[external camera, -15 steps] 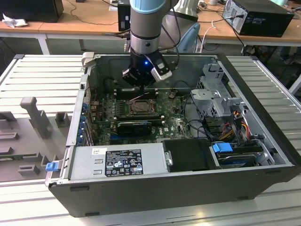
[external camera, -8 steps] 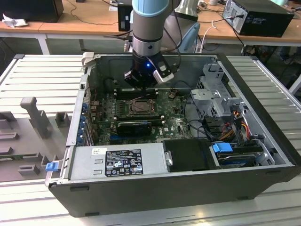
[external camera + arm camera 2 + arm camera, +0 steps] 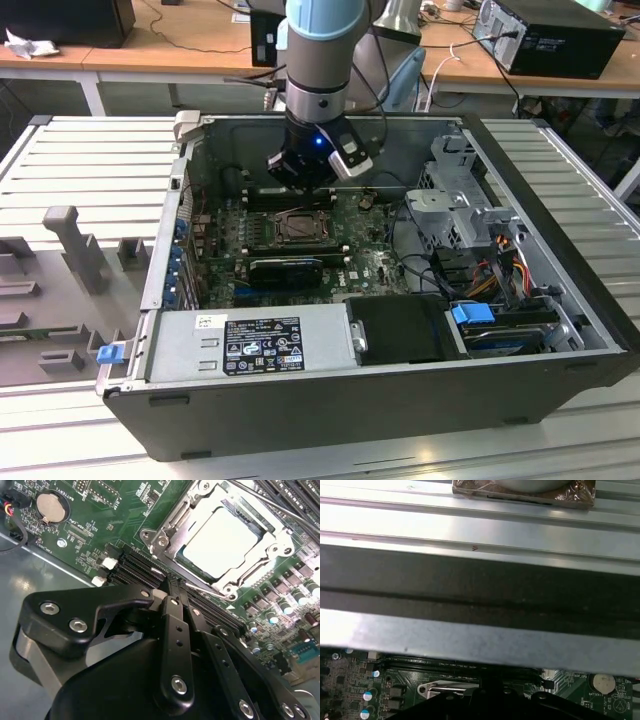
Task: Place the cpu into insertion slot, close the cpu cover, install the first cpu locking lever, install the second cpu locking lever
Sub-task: 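Install the first cpu locking lever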
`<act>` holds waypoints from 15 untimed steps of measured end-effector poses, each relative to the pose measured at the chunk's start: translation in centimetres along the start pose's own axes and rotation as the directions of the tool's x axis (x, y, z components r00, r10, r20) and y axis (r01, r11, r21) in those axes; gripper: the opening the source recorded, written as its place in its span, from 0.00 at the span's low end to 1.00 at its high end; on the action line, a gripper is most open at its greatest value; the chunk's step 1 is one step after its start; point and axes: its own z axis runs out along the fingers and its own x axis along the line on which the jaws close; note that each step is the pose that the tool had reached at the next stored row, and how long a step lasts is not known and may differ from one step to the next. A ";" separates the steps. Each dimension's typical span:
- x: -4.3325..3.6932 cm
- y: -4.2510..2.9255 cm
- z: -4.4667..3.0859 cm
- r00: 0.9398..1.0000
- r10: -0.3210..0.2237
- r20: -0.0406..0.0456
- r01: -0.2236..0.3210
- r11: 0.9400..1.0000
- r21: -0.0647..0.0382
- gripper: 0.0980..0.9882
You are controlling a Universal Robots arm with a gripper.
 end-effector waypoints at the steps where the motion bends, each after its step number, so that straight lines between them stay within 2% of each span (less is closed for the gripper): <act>1: -0.05 -0.01 0.07 1.000 0.000 0.000 0.000 1.000 0.000 0.01; 9: -0.27 -0.10 0.90 1.000 0.000 0.000 0.000 1.000 0.002 0.01; 15: -0.29 -0.16 1.20 1.000 0.000 -0.001 0.000 1.000 0.013 0.01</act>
